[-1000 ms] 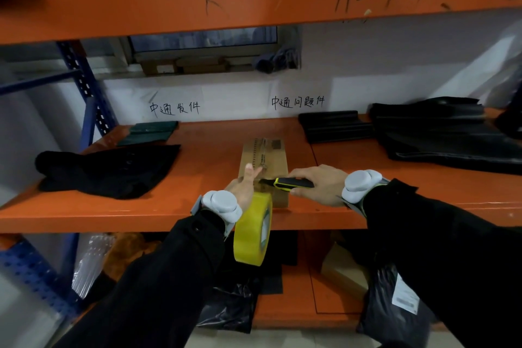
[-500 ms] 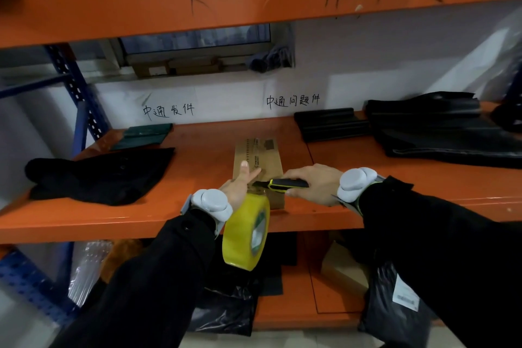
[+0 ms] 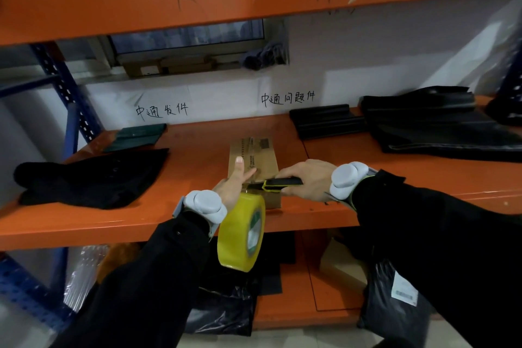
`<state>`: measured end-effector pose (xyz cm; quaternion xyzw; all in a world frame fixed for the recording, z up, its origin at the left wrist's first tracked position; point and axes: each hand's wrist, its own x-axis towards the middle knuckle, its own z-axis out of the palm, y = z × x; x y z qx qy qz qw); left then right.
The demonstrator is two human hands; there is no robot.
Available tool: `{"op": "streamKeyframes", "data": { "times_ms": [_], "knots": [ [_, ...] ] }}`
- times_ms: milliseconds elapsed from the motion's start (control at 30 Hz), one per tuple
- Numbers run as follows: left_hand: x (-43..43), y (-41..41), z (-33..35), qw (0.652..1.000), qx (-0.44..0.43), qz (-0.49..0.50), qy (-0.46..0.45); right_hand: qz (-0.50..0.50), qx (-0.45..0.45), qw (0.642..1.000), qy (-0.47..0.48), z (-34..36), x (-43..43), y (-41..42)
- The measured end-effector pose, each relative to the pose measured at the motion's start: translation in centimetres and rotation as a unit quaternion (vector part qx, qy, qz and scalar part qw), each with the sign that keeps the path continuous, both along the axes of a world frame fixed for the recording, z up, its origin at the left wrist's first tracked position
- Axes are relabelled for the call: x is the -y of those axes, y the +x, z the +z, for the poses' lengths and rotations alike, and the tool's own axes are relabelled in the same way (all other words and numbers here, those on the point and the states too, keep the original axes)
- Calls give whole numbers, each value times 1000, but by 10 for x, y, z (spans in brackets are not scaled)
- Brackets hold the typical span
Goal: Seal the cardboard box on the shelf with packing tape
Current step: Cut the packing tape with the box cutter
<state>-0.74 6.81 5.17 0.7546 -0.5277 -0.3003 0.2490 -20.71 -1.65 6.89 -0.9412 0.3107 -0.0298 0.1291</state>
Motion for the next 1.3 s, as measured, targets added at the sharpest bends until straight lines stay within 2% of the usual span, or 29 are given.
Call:
{"op": "streamKeyframes", "data": {
  "times_ms": [767,1300],
  "knots": [
    [17,16,-23,1000,-17,-4,10,-17,14,997,-75,-1,-18,2],
    [27,24,-27,999,-50,-17,-4,-28,24,997,-68,-5,-11,-15]
  ]
}}
